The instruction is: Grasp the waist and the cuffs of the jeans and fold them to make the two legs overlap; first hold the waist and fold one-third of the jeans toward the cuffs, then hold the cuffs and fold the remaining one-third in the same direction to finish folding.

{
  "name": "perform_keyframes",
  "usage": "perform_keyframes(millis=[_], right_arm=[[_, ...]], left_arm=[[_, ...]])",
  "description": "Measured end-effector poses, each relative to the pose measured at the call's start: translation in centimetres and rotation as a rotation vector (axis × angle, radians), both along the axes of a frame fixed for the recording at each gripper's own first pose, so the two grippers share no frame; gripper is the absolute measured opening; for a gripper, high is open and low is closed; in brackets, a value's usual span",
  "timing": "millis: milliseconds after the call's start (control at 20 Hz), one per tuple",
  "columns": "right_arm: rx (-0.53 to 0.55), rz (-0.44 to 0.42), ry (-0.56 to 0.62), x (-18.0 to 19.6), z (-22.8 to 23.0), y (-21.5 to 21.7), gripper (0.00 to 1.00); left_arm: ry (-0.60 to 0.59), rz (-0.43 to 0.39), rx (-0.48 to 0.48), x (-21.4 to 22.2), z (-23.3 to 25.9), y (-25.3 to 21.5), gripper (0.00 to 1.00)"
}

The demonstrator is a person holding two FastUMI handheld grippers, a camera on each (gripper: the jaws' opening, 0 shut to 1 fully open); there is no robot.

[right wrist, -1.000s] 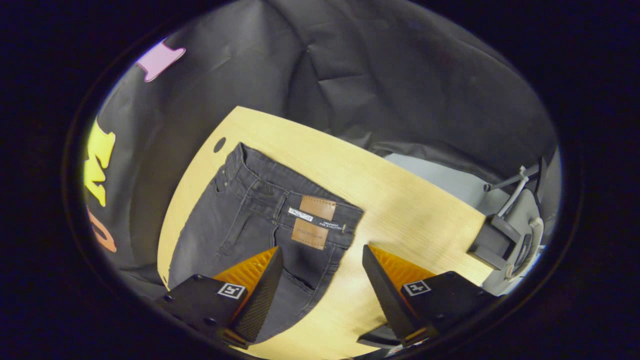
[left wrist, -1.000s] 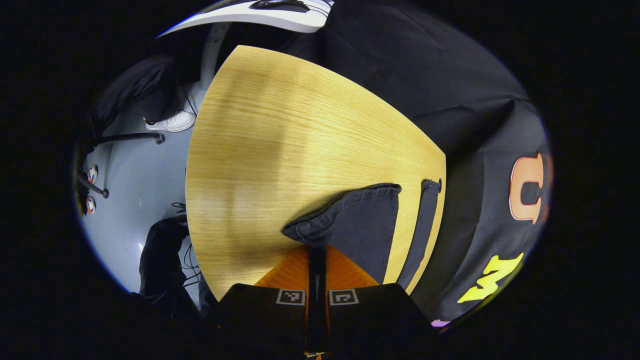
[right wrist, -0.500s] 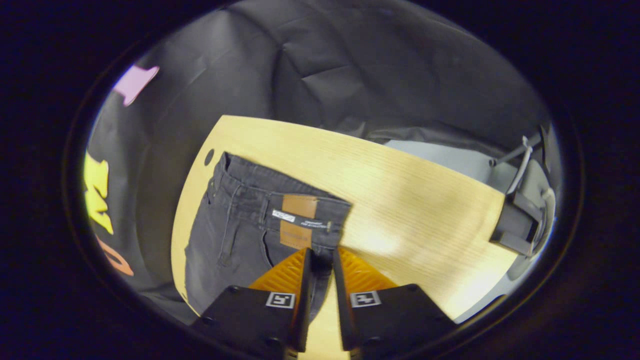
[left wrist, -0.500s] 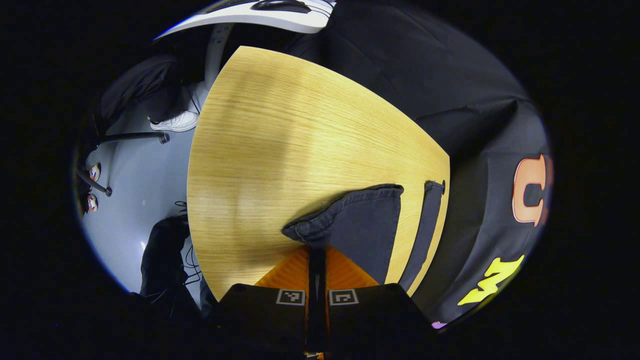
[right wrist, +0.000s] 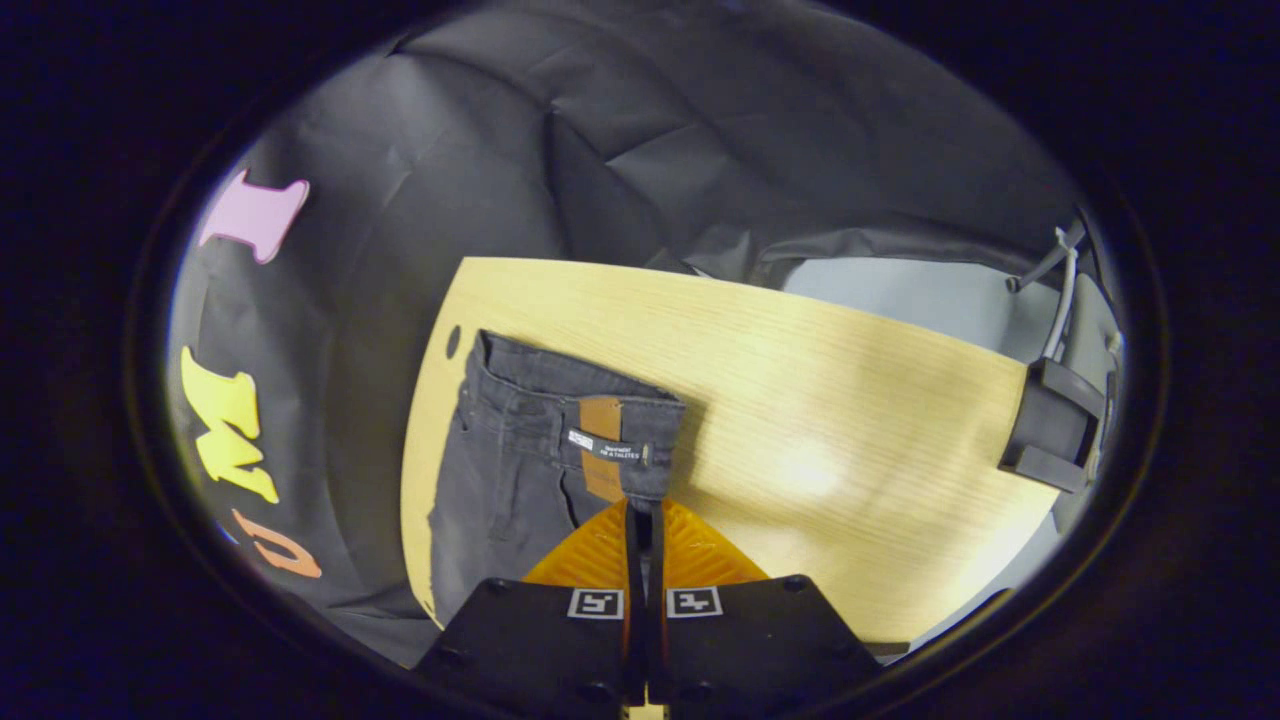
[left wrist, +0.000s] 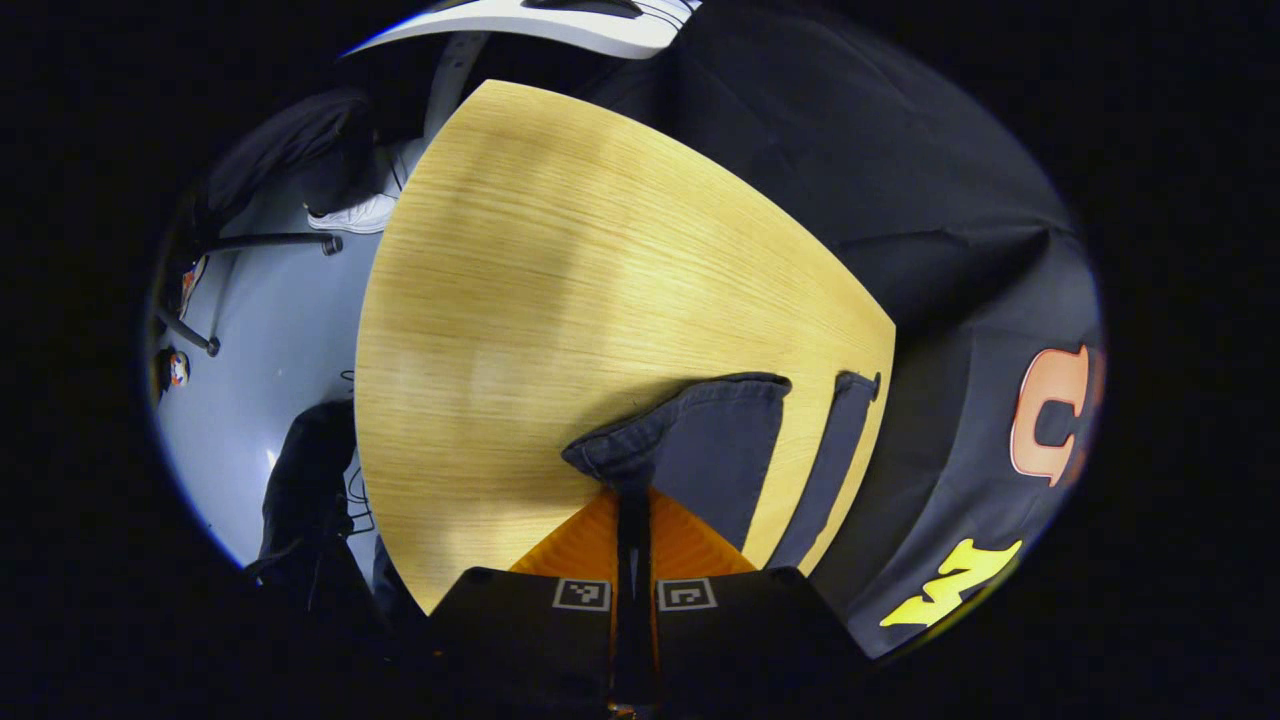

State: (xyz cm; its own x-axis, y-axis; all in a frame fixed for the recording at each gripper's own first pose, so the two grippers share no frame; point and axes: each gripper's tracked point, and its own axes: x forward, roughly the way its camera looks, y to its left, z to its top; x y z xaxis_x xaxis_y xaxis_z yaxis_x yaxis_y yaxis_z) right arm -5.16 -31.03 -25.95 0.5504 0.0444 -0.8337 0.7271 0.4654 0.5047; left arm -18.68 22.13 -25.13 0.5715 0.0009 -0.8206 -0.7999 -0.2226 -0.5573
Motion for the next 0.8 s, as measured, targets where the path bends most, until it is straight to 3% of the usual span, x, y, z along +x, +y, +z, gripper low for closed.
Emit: perform_keyframes(millis=[150, 400, 500, 800], right_arm=[[0.048, 0.001, -0.08, 2.3, 3.0, 1.4, 0.01], [0.057, 0.074, -0.213, 7.5, 8.6, 4.1, 0.05], [0.053, 0.105, -0.253, 10.1, 10.1, 5.1, 0.01], [0.05, 0.128, -0.292, 16.1, 10.1, 6.7, 0.01]], left_arm=[[-0.093, 0.048, -0.032, 3.1, 3.6, 0.6, 0.03], [-0.194, 0.041, -0.001, 8.9, 9.0, 1.7, 0.04], [-0.229, 0.03, 0.02, 11.7, 10.8, 1.9, 0.04], [-0.246, -0.003, 0.069, 19.1, 11.9, 3.4, 0.03]])
